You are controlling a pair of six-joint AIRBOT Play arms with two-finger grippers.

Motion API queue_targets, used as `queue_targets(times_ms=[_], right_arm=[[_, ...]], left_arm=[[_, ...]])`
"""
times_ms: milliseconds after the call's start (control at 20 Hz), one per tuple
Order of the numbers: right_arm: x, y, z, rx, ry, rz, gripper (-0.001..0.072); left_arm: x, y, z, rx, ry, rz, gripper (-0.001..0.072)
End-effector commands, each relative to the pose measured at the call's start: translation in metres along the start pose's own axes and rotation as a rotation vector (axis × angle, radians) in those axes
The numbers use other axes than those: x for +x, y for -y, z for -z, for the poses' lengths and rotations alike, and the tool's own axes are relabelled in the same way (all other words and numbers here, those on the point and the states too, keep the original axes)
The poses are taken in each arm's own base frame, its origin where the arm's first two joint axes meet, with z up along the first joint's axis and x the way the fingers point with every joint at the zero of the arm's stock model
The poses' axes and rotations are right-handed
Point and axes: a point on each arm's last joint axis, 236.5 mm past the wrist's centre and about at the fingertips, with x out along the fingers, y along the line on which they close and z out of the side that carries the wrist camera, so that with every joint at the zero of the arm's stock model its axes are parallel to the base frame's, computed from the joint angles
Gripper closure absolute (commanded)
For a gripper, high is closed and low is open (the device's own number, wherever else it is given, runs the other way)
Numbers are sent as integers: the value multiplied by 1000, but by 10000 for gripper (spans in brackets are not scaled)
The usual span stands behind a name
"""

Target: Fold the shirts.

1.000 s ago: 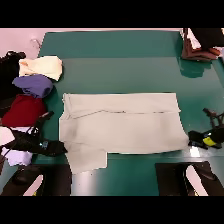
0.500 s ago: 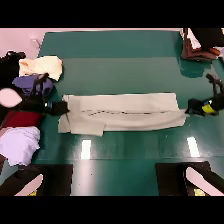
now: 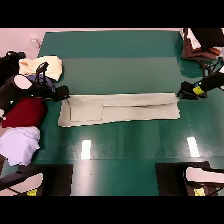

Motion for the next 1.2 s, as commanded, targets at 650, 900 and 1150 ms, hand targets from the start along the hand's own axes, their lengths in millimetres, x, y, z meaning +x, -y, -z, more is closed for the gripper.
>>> queue_targets(times_ms=[650,900,1150], right_arm=[[63,51,41,193,-167,-406,156],[87,4,20,74,-102,-433,432],[42,-33,0,-79,-13,-433,697]], left_arm=[[30,160,28,224,-35,243,683],[88,201,58,277,-162,262,683],[124,220,80,291,-223,269,683]])
